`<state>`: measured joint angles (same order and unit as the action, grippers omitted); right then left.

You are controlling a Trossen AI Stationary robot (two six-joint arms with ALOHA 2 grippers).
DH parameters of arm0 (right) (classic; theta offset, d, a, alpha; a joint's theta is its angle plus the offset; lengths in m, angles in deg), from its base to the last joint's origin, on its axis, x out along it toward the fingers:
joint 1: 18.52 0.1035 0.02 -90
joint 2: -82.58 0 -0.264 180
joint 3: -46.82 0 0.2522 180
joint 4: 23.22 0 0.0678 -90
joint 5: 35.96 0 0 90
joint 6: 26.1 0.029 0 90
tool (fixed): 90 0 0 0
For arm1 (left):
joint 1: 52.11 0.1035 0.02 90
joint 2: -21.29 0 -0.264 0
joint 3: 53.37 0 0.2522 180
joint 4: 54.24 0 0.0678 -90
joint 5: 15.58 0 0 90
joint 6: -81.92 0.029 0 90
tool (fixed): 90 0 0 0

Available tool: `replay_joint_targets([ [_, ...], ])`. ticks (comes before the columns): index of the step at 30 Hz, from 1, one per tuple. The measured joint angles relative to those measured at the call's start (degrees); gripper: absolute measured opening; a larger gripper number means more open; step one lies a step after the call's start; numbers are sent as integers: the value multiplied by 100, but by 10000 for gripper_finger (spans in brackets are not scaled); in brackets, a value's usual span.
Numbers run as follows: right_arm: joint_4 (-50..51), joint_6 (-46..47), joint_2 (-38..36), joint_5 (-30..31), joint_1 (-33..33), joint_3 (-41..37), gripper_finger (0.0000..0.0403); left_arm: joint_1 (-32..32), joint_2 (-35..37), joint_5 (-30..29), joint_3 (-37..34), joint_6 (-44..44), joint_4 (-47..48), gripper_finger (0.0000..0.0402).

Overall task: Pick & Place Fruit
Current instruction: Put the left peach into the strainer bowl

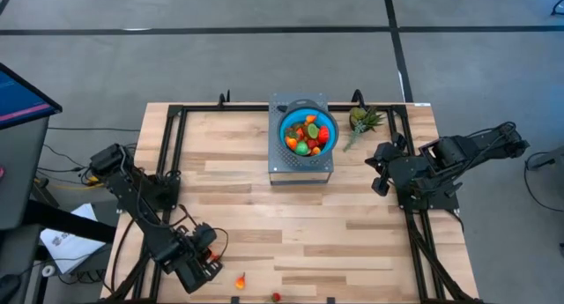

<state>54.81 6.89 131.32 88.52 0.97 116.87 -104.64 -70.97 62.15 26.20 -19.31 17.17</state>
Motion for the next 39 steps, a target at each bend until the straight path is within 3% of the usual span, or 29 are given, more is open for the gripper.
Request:
replay_joint_targets([
  [10, 0, -45, 0, 2, 0, 0, 0, 0, 0, -20, 0, 111, 0, 2],
  [21, 3, -60, 1, 3, 0, 0, 0, 0, 0, -4, 0, 2227, -55, 2],
  [28, 4, -59, 1, 4, 0, 0, 0, 0, 0, 4, 0, 2600, -66, 8],
  [33, 4, -59, 0, 4, 0, 0, 0, 0, 0, 3, 0, 2697, -69, 44],
  [39, 4, -59, 0, 4, 0, 0, 0, 0, 0, -1, 0, 3358, -109, 134],
])
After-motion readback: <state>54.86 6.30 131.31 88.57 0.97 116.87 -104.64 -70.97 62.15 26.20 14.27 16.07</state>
